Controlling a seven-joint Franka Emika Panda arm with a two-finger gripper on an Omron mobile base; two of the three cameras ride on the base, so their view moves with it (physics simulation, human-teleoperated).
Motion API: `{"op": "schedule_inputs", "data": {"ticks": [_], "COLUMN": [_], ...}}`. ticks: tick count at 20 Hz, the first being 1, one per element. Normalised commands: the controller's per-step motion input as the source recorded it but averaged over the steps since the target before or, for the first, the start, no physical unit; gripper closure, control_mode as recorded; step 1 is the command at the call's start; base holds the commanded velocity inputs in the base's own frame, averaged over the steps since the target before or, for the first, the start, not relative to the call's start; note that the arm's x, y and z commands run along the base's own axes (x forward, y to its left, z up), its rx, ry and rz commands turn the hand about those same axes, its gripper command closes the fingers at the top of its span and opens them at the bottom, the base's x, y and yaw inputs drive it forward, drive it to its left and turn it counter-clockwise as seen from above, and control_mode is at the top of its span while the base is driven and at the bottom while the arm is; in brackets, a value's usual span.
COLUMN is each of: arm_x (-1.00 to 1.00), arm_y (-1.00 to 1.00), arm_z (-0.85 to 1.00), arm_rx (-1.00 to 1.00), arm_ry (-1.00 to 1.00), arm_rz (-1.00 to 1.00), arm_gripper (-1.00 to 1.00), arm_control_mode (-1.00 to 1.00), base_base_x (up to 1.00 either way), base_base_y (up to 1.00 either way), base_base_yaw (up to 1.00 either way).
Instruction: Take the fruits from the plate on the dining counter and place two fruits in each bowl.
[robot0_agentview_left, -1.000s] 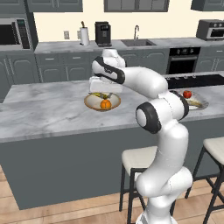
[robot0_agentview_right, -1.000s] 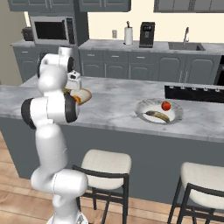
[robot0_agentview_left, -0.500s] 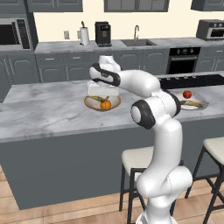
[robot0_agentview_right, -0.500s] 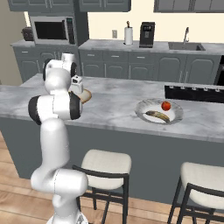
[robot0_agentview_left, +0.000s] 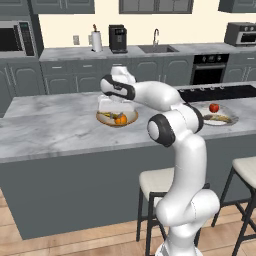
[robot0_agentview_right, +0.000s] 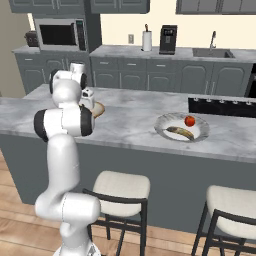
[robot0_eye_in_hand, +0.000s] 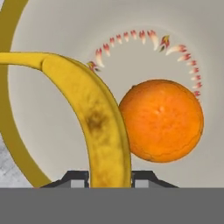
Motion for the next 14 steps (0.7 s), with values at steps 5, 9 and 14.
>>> {"op": "schedule_inputs", "data": {"ticks": [5,9,14], "arm_x": [0.04,0.02,0.02], "arm_y": [0.01,-0.01,0.0], "arm_z": [-0.1,0.04,0.21], "arm_rx": [0.0,0.0,0.01], "arm_ry": [0.0,-0.02,-0.04], "arm_rz": [-0.01,-0.01,-0.01], "arm_gripper": [-1.0,-1.0,-1.0], "arm_control_mode": [-1.0,-1.0,-1.0], "base_base_x": [0.0,0.0,0.0], "base_base_y": [0.0,0.0,0.0], "base_base_yaw": [0.0,0.0,0.0]}}
